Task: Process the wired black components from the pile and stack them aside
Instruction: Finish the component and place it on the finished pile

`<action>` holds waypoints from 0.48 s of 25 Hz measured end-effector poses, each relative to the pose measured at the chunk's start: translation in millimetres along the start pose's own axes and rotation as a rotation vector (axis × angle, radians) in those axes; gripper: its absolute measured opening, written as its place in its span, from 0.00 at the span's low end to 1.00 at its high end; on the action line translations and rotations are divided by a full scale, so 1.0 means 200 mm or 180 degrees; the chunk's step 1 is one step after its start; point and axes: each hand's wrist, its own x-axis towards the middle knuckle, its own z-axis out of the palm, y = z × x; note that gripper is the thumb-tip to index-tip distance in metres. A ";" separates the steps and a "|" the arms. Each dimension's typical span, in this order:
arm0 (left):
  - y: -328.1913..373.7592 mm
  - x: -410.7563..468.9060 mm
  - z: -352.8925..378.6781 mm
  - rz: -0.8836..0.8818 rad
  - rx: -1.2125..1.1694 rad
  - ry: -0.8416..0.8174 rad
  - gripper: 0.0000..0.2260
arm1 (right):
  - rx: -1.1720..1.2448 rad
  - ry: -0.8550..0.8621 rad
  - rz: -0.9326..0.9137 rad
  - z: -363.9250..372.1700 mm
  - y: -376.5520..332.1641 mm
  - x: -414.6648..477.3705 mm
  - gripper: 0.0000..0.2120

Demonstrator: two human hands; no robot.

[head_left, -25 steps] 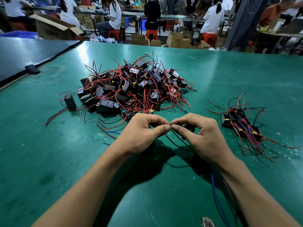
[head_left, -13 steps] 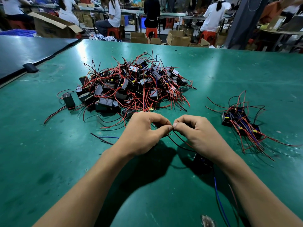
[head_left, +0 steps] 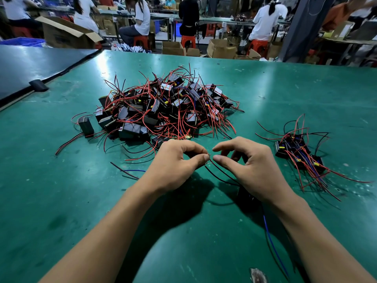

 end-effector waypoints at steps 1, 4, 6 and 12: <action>0.00 0.00 0.00 0.0016 0.0023 -0.0032 0.01 | -0.0012 -0.0005 -0.0175 0.00 0.00 0.00 0.05; 0.00 0.00 0.00 0.0051 0.0043 -0.0108 0.01 | -0.0029 -0.0075 -0.0425 0.01 0.02 0.01 0.03; 0.00 0.00 -0.01 0.0064 0.0047 -0.0147 0.02 | -0.0082 -0.0086 -0.0476 0.01 0.03 0.00 0.03; 0.01 0.00 -0.01 0.0096 -0.0001 -0.0166 0.03 | -0.0333 -0.0125 -0.0486 0.02 0.03 0.00 0.03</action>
